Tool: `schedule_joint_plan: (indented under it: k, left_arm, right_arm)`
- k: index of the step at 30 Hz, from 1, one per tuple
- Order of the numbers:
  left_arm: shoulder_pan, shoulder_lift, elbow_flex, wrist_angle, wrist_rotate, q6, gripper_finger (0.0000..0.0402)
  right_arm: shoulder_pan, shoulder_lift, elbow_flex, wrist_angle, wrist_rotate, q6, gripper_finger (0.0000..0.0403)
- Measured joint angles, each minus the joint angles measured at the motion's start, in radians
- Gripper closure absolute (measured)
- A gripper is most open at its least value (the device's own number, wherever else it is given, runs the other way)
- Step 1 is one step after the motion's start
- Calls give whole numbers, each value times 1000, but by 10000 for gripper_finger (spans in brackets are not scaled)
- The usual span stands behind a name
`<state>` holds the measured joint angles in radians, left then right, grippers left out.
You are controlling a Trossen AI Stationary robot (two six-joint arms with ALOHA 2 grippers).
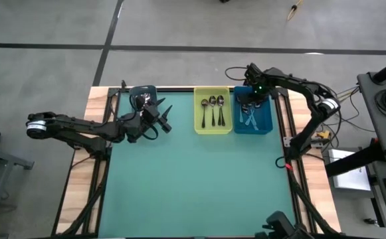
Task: Sort silverware by color (type)
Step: Adjust the blue spoons on the blue bin
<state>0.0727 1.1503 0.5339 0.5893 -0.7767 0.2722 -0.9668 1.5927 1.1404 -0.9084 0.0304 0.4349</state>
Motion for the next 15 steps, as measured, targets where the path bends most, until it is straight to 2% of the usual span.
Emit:
schedule_joint_plan:
  k: [6,9,15]
  left_arm:
    - [0,0,0,1,0,0,228]
    - [0,0,0,1,0,9,228]
    - [8,0,0,-15,0,50,228]
  right_arm:
    - [9,-30,-19,1,10,-109,341]
    - [32,-37,-28,6,62,-130,365]
    - [120,-37,-60,16,83,-59,393]
